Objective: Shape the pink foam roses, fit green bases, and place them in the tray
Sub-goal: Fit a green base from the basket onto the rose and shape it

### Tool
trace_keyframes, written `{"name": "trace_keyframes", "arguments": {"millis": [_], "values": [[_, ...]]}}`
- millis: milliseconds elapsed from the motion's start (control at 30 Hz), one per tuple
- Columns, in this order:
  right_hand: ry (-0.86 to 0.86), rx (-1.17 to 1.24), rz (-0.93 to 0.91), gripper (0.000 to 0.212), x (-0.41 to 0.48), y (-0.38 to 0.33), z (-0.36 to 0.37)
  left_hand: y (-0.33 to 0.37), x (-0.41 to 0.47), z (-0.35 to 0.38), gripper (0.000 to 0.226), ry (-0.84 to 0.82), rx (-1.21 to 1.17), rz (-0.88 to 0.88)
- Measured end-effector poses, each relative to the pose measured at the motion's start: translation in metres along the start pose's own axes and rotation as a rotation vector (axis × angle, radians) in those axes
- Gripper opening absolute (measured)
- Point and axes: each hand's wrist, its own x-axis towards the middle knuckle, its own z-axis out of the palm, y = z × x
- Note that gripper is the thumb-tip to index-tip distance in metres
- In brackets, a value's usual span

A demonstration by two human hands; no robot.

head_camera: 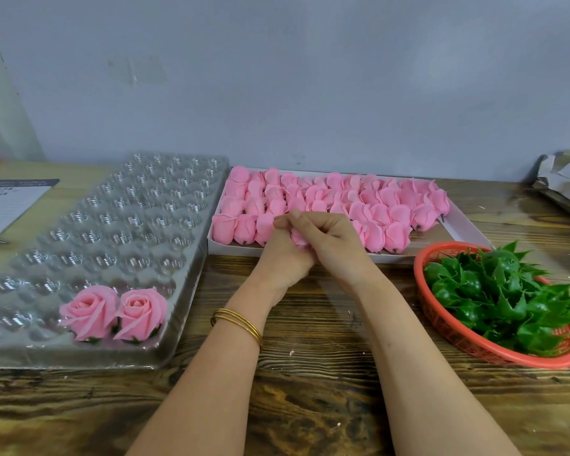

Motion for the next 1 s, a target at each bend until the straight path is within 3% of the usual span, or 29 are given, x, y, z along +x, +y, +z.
{"name": "trace_keyframes", "arguments": {"millis": [333,467,633,833,1000], "values": [[-0.091,-0.229,-0.02,0.02,0.001,0.004,-0.001,-0.012,0.009,0.002,0.027,0.12,0.105,-0.04],[-0.095,-0.321,-0.002,0.031,0.001,0.006,-0.002,-0.012,0.01,0.001,0.035,0.112,0.178,-0.001],[-0.077,-0.344,0.042,0.044,0.0,0.007,0.0,-0.018,0.015,0.002,0.02,0.135,0.256,-0.055],[-0.061,-0.401,0.052,0.05,-0.001,0.006,0.001,-0.016,0.017,-0.002,0.022,0.078,0.407,-0.04],[-0.022,-0.411,0.043,0.052,-0.002,0.006,0.002,-0.01,0.012,-0.003,0.019,0.092,0.377,0.003]]}}
